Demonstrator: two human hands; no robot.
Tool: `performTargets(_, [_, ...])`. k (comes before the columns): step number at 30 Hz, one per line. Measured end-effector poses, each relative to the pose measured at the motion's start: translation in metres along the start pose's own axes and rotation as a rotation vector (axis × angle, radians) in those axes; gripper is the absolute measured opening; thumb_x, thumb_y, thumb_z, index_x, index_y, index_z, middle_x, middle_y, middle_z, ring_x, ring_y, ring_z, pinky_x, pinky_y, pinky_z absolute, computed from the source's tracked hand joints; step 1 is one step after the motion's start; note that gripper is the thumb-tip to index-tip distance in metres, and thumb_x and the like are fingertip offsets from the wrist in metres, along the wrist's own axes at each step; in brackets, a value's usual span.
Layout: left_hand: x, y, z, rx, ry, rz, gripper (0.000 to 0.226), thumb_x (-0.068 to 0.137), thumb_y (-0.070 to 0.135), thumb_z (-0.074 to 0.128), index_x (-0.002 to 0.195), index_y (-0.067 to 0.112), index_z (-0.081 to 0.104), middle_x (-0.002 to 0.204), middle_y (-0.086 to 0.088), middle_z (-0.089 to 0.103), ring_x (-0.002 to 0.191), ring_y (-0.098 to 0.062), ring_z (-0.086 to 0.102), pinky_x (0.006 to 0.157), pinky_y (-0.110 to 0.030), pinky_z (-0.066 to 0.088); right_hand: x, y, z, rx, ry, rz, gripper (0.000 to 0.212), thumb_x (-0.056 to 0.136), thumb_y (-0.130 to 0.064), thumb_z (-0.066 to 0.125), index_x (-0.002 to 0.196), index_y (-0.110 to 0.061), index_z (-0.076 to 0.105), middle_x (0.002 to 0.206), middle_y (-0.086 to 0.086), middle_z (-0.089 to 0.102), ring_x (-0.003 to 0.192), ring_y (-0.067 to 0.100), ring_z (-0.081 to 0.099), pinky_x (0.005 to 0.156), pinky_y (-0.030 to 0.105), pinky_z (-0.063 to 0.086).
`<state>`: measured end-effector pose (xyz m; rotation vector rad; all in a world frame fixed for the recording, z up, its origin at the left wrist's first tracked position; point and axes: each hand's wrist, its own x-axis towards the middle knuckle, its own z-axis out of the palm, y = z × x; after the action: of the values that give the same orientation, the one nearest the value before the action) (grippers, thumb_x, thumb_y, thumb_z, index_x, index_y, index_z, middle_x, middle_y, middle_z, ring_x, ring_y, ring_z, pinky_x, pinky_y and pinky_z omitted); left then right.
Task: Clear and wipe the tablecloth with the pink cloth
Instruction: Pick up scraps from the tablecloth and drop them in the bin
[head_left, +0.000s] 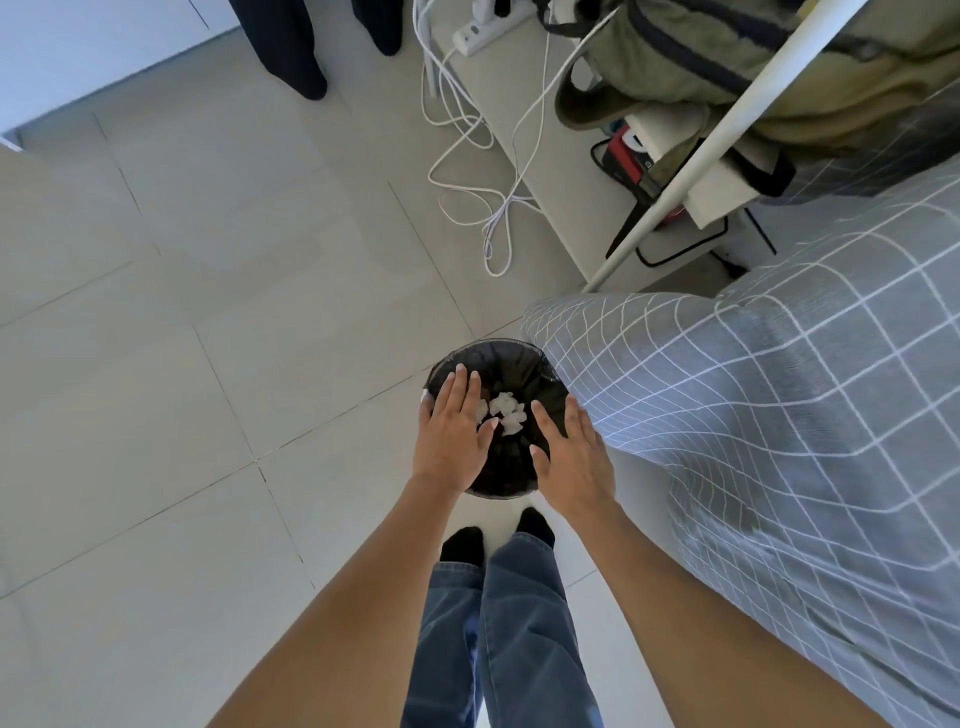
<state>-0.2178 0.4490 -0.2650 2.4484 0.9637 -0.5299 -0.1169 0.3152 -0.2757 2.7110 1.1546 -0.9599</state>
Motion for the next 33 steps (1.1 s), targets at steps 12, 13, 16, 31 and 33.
performTargets(12, [-0.088, 0.025, -0.096, 0.025, 0.083, 0.012, 0.059, 0.103, 0.039, 0.023, 0.153, 0.017, 0.001, 0.162, -0.001, -0.002, 0.148, -0.016, -0.003, 0.119, -0.037, 0.003, -0.086, -0.047, -0.085, 0.043, 0.083, 0.026, 0.058, 0.104, -0.038, 0.030, 0.154, -0.032, 0.002, 0.162, 0.013, -0.006, 0.149, 0.027, 0.000, 0.119, 0.038, 0.009])
performTargets(13, [-0.098, 0.027, -0.106, 0.032, 0.092, 0.016, 0.059, 0.103, 0.039, 0.023, 0.153, 0.017, 0.002, 0.162, -0.001, -0.001, 0.148, -0.016, -0.002, 0.119, -0.038, 0.004, -0.097, -0.051, -0.093, 0.055, 0.091, 0.032, 0.057, 0.104, -0.037, 0.030, 0.154, -0.032, 0.003, 0.162, 0.013, -0.005, 0.149, 0.027, 0.000, 0.119, 0.039, 0.009])
performTargets(16, [-0.126, 0.034, -0.136, 0.057, 0.101, 0.030, 0.060, 0.102, 0.040, 0.025, 0.153, 0.017, 0.003, 0.162, -0.001, -0.001, 0.148, -0.016, 0.000, 0.119, -0.039, 0.005, -0.126, -0.063, -0.120, 0.088, 0.129, 0.040, 0.057, 0.104, -0.035, 0.031, 0.154, -0.031, 0.005, 0.162, 0.012, -0.002, 0.149, 0.027, 0.002, 0.120, 0.040, 0.010])
performTargets(31, [-0.165, 0.098, -0.244, 0.255, 0.182, 0.271, 0.059, 0.103, 0.040, 0.022, 0.153, 0.013, 0.004, 0.161, -0.008, -0.003, 0.148, -0.022, -0.002, 0.118, -0.045, 0.007, -0.220, -0.031, -0.245, 0.081, 0.328, 0.188, 0.060, 0.103, -0.035, 0.033, 0.155, -0.025, 0.003, 0.161, 0.014, -0.005, 0.148, 0.030, -0.007, 0.121, 0.046, 0.003])
performTargets(33, [-0.162, 0.121, -0.249, 0.260, 0.204, 0.321, 0.060, 0.103, 0.040, 0.023, 0.153, 0.012, 0.006, 0.161, -0.008, 0.000, 0.149, -0.022, -0.001, 0.118, -0.045, 0.009, -0.231, -0.013, -0.256, 0.102, 0.355, 0.232, 0.059, 0.103, -0.034, 0.033, 0.155, -0.025, 0.004, 0.161, 0.015, -0.004, 0.148, 0.030, -0.006, 0.121, 0.047, 0.004])
